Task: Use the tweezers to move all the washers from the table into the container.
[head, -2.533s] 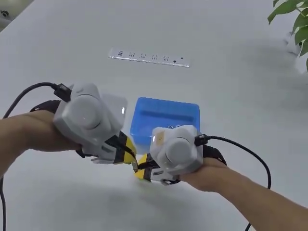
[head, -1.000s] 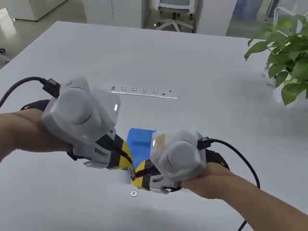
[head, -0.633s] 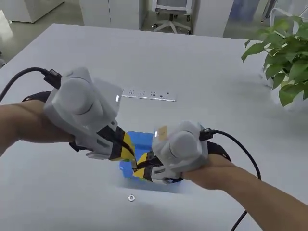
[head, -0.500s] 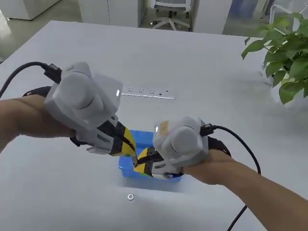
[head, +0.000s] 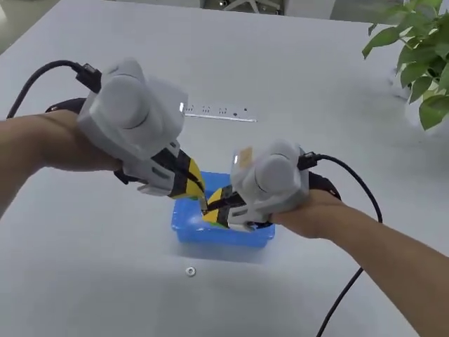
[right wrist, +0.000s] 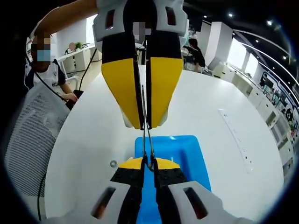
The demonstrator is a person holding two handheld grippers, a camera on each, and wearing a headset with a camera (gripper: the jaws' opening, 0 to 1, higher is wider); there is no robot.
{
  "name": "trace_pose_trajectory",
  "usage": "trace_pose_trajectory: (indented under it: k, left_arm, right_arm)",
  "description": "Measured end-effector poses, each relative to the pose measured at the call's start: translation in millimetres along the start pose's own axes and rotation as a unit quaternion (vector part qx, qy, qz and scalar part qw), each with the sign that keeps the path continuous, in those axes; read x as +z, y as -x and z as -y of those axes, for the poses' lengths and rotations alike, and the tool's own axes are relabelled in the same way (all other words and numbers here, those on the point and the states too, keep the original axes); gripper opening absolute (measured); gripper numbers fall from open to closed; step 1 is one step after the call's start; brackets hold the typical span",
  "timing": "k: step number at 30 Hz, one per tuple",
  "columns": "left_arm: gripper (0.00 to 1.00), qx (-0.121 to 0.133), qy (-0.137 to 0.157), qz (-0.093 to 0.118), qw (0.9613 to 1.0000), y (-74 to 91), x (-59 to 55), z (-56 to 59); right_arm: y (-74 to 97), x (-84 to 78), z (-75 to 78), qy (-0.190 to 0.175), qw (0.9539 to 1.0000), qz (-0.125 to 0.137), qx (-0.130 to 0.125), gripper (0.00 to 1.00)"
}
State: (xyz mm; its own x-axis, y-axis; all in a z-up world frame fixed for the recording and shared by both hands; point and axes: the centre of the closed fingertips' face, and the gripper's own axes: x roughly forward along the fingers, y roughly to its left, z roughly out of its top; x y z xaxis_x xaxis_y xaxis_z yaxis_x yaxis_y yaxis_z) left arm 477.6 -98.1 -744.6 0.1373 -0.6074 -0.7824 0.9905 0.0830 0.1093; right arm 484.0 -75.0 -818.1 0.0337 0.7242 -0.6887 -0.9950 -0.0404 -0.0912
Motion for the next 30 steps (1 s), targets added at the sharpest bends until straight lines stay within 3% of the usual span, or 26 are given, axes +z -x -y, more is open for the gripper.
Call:
trace_pose_trajectory:
  k: [13,30]
  left_arm:
    - [0.06,-0.008,0.009,-0.007,0.9999,-22.6,-15.1,-14.7]
    - [0.06,-0.015,0.021,-0.011,0.9996,-38.7,-29.1,-18.5]
  right_arm:
    - [-17.5,-21.6,15.3,-0.021,0.9998,-0.006,0.005,0.09]
    - [-33.0,-37.1,17.2,-0.034,0.9991,-0.016,0.019,0.10]
